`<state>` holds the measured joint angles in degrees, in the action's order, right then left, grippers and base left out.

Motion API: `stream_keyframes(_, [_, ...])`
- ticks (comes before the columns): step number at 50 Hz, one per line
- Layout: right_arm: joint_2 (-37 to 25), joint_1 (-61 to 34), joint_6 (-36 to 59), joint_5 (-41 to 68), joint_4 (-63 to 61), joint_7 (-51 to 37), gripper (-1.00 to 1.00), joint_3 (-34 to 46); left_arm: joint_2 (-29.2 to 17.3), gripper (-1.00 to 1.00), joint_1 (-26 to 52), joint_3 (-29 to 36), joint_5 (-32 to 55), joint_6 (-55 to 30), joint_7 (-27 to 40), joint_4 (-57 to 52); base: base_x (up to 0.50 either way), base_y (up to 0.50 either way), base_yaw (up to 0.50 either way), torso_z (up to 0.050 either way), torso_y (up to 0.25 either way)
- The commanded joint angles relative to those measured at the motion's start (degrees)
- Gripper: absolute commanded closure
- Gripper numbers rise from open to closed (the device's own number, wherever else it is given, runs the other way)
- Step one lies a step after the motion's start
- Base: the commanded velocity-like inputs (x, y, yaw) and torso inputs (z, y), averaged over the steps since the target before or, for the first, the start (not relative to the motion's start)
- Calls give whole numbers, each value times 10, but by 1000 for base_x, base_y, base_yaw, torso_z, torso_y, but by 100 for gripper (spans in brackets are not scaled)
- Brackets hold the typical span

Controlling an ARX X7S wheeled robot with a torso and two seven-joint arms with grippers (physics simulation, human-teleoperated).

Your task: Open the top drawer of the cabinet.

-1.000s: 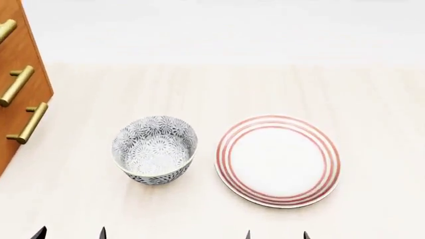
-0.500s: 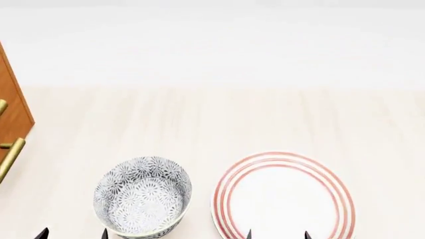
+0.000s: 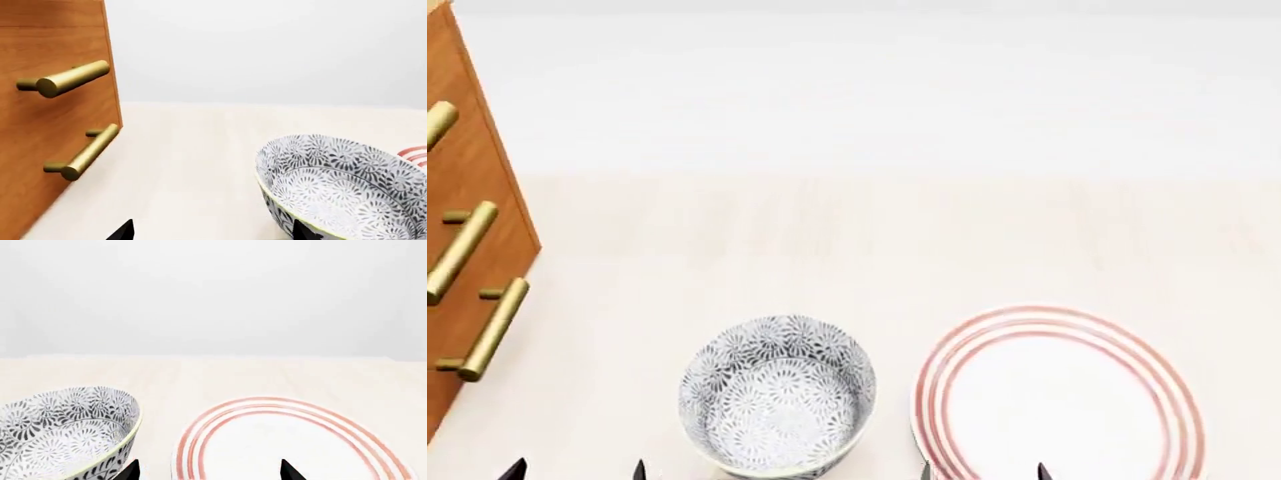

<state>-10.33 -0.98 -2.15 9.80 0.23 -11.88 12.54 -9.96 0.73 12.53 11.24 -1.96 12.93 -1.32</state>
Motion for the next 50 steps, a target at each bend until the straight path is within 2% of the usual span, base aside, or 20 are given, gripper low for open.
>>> stream_keyframes(1, [-2, 0, -5, 1, 1, -2, -100, 5, -4, -100, 1, 3, 3, 1, 4, 1, 0, 500, 0, 0, 0])
stream_keyframes(15, [-6, -1, -9, 3, 2, -4, -100, 11, -8, -100, 2, 7, 6, 0, 8, -2, 0, 500, 0, 0, 0])
stream_keyframes(30, [-10, -2, -6, 4, 1, -8, -100, 17, -23, -100, 9, 28, -8, -19, 5, -14, 0, 28, 0, 0, 0])
stream_keyframes(35, [-11, -2, -2, 3, -2, -11, -100, 19, -41, -100, 23, 59, -65, -83, 24, -63, 0, 0, 0, 0, 0])
stream_keyframes(43, [-13, -4, -3, 3, 0, -14, -100, 21, -55, -100, 52, 84, -103, -185, 32, -135, 0, 0, 0, 0, 0])
stream_keyframes(48, [-14, -5, 0, 5, -1, -16, -100, 22, -42, -100, 64, 56, -43, -240, 12, -173, 0, 0, 0, 0, 0])
stream_keyframes(50, [-14, -4, 1, 7, 0, -16, -100, 22, -37, -100, 86, 63, -52, -266, 20, -181, 0, 0, 0, 0, 0])
